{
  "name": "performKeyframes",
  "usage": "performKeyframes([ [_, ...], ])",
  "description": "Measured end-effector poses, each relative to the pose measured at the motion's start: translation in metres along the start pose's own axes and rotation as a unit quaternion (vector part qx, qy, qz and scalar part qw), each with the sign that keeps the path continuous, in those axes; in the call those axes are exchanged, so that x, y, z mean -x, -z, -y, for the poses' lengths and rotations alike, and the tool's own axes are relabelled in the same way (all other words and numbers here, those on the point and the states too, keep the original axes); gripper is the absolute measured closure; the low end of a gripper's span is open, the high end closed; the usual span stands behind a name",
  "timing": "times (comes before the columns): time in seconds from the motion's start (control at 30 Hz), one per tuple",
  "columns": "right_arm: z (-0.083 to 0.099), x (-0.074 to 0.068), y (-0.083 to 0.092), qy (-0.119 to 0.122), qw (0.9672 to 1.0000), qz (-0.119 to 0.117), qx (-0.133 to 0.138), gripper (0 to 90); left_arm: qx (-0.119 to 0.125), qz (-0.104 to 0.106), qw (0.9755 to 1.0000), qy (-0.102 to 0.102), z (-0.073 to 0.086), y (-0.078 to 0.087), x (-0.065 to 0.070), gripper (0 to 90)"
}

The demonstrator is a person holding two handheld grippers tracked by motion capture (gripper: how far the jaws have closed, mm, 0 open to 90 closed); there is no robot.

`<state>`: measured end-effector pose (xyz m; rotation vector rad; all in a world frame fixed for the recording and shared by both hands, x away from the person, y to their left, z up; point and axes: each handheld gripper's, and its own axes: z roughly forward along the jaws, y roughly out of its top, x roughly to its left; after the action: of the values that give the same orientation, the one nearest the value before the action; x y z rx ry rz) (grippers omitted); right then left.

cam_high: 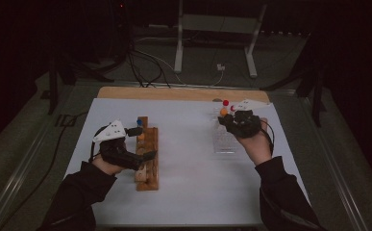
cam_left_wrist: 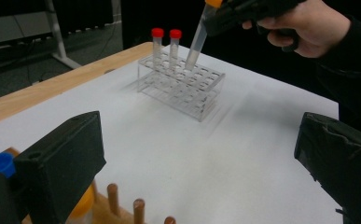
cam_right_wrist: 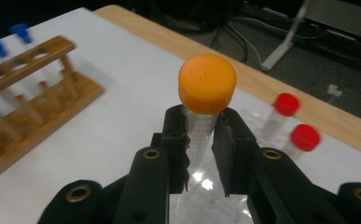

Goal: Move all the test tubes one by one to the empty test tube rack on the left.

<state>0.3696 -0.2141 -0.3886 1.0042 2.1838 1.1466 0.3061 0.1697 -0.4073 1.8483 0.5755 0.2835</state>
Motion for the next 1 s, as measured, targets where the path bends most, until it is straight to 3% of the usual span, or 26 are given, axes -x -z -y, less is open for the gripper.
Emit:
performKeyframes([
  [0.4,0.023,-0.038,0.010,0.023,0.9978,-0.061,-0.014,75.4,-0.012,0.044,0.9989,-0.007,-0.003,-0.025,0.013,3.0],
  [0.57,0.031,-0.052,0.010,0.027,0.9961,-0.082,-0.019,75.4,-0.017,0.052,0.9985,-0.010,-0.004,-0.030,0.017,3.1],
  [0.7,0.037,-0.071,0.009,0.035,0.9929,-0.111,-0.024,75.4,-0.019,0.063,0.9977,-0.014,-0.006,-0.034,0.022,3.9],
  [0.77,0.039,-0.078,0.009,0.040,0.9915,-0.121,-0.025,75.4,-0.021,0.069,0.9972,-0.020,-0.007,-0.037,0.026,4.8],
  [0.8,0.039,-0.082,0.009,0.041,0.9908,-0.127,-0.024,75.4,-0.024,0.083,0.9960,-0.023,-0.007,-0.041,0.029,5.3],
  [0.97,0.041,-0.095,0.008,0.050,0.9877,-0.145,-0.028,75.4,-0.029,0.095,0.9947,-0.029,-0.008,-0.050,0.037,6.8],
  [1.0,0.041,-0.100,0.008,0.055,0.9862,-0.153,-0.030,75.4,-0.032,0.098,0.9941,-0.033,-0.009,-0.053,0.040,11.1],
])
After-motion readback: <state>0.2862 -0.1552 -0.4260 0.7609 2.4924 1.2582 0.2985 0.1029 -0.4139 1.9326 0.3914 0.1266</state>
